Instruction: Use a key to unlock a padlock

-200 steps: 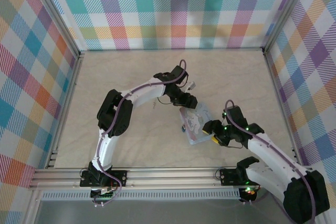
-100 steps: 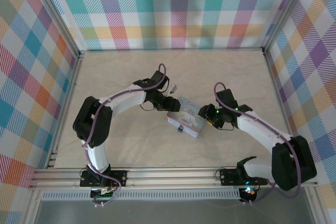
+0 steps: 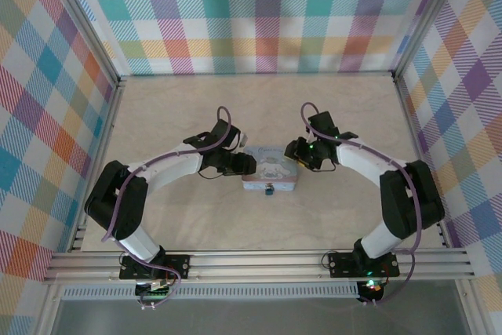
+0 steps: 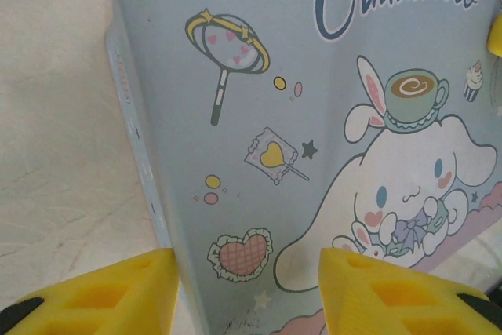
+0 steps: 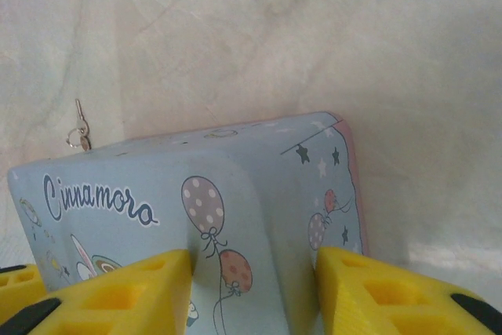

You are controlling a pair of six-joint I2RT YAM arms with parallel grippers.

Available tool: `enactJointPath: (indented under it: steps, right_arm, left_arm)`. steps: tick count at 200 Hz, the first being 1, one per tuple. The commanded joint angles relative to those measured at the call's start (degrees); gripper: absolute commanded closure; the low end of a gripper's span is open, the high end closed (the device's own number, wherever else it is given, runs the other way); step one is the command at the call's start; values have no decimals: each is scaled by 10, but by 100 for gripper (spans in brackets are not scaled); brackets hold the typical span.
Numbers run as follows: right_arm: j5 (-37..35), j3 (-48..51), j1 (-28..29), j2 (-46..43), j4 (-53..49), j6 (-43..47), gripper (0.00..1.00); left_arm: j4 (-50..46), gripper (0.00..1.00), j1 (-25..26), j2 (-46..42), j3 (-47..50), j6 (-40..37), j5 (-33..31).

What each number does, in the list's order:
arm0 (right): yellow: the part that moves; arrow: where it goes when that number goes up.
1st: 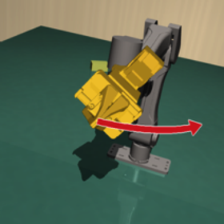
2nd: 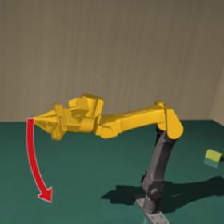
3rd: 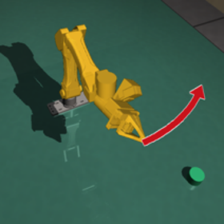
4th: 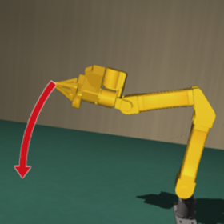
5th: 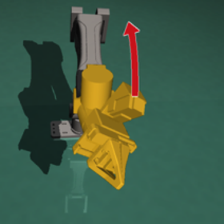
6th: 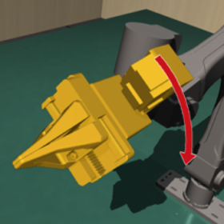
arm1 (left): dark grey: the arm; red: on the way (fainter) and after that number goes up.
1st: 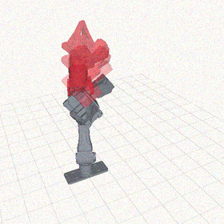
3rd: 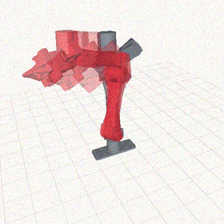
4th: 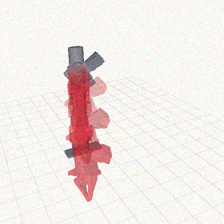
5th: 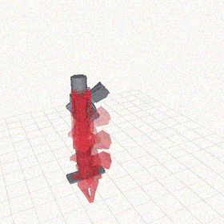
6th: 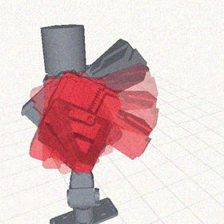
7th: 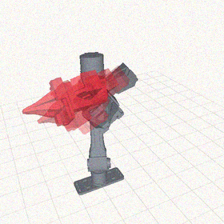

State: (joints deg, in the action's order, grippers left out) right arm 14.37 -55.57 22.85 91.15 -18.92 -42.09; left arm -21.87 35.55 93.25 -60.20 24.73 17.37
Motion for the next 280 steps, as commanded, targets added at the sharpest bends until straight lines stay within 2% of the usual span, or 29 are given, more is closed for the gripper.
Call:
enactJointPath:
  steps: [1,46,88,120,132,166,196,228,244,258,280]
  right_arm:
    - [13,-31,2,23,18,25,54]
    - [-11,-97,3,66,-12,46,54]
    - [-33,-117,3,78,-21,49,53]
    - [-46,-123,3,71,-33,54,45]
    - [-56,-127,2,64,-41,60,42]
    - [-85,-152,2,42,-85,83,35]
    - [-110,-156,2,-7,-116,99,32]
    - [-125,-109,9,-116,-100,122,31]
    - [-123,-75,14,-178,-84,137,36]
    - [-97,-61,15,-217,-90,131,40]
    - [-30,-57,29,-245,-120,141,43]
  left_arm:
    - [33,50,1,11,-25,14,-20]
    - [33,51,-8,65,-78,15,-35]
    - [18,49,-18,90,-115,8,-41]
    - [7,45,-22,66,-107,10,-54]
    - [5,39,-24,48,-98,11,-59]
    - [-10,38,-27,-12,-72,15,-74]
    - [-37,37,-29,-58,-58,17,-88]
    - [-109,30,-32,-82,-76,18,-168]
    - [-137,30,-39,-76,-88,21,-209]
    - [-152,34,-48,-59,-100,26,-228]
    - [-156,41,-66,-11,-121,24,-219]
